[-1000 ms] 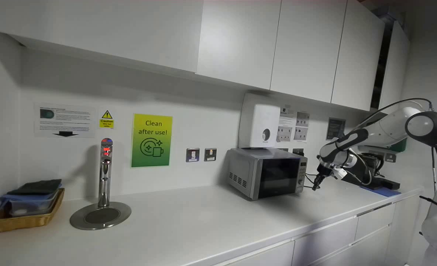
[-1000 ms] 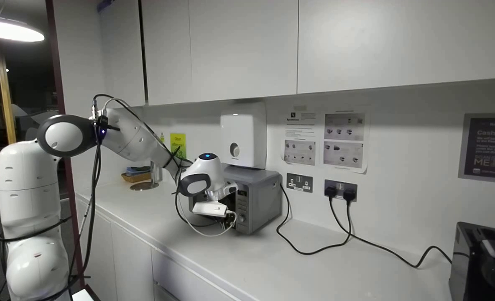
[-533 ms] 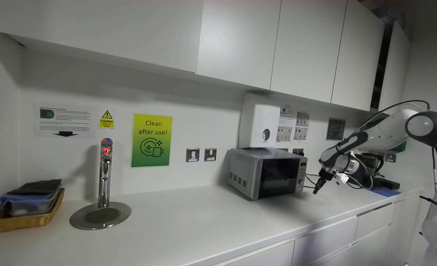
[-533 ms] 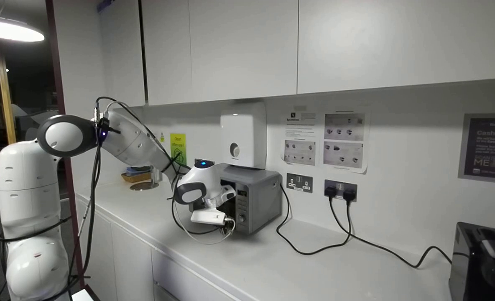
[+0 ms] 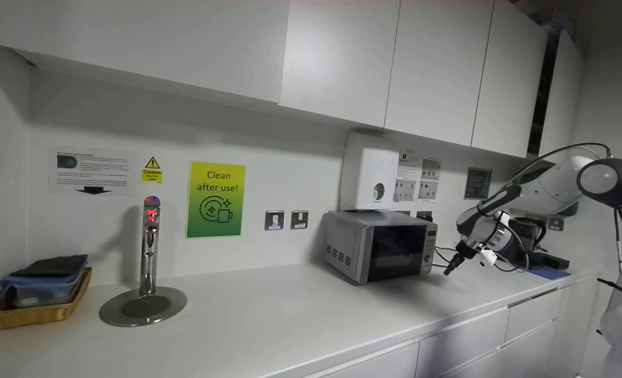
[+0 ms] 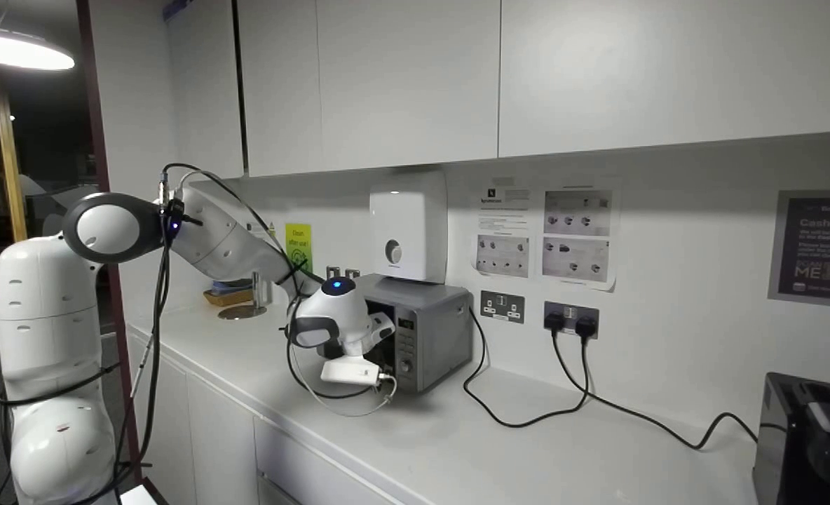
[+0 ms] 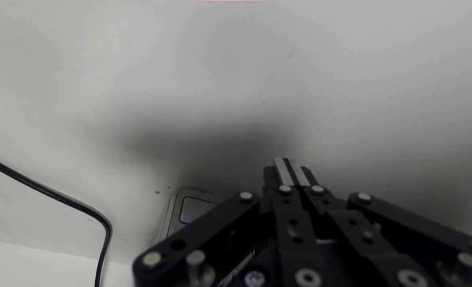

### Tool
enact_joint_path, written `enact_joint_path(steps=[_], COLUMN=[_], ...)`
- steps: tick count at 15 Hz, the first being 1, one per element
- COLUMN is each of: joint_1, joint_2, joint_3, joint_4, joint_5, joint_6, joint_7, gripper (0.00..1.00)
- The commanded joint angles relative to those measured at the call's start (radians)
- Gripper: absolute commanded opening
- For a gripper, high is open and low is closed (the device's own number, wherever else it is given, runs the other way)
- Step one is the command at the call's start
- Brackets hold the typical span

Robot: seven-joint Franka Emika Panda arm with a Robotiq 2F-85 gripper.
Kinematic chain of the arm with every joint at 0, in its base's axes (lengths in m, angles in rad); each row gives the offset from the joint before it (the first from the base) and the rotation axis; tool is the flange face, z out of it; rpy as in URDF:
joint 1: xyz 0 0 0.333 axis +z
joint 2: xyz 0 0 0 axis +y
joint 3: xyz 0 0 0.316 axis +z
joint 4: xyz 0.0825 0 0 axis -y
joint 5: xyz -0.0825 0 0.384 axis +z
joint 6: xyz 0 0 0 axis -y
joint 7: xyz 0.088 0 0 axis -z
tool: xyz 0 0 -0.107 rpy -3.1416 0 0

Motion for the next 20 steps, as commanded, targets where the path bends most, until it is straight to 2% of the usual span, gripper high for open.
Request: enact_joint_path(steps=[1, 10, 20], joint_1=[0.003, 0.011, 0.036], joint_2=[-0.018, 0.004, 0.016], joint_3=[0.009, 0.018, 0.027], joint_4=[-0.012, 0.026, 0.053], joint_5=[0.125, 0.391, 0.684], joint_6=[0.040, 0.075, 0.149], joint_7=[-0.130, -0.352, -0.521], gripper=[0.00, 0.00, 0.00])
